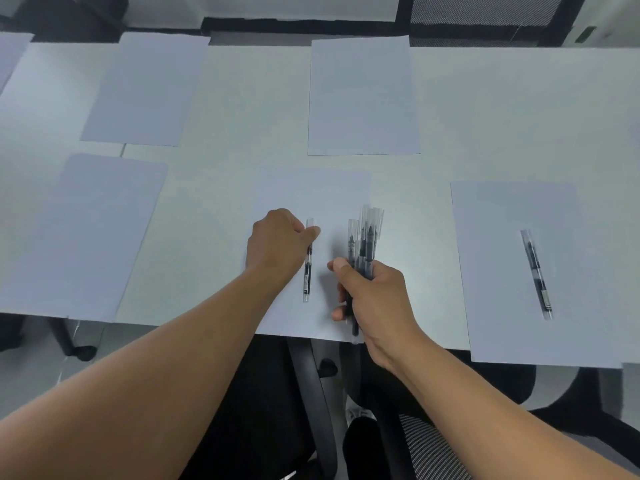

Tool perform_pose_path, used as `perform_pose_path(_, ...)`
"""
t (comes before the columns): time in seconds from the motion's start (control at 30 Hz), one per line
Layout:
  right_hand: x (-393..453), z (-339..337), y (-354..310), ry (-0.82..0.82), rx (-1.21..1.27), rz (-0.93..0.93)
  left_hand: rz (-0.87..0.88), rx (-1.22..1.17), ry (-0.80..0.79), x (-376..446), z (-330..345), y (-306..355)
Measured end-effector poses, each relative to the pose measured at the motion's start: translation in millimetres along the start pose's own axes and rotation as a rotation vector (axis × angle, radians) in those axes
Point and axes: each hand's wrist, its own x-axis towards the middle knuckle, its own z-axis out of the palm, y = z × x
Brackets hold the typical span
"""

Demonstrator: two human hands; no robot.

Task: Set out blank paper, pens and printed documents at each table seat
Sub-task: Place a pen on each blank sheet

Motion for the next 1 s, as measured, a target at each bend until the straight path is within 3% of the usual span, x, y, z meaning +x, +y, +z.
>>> perform_pose_path(0.5, -25, 23, -34, -0.048, 0.022, -0.101, -0.014, -0.010, 0.072, -43, -47, -1)
perform_pose_path(1.0, -138, 115, -79, -0.306, -0.048, -0.290, -0.119, -0.222, 0.404, -174, -189, -37)
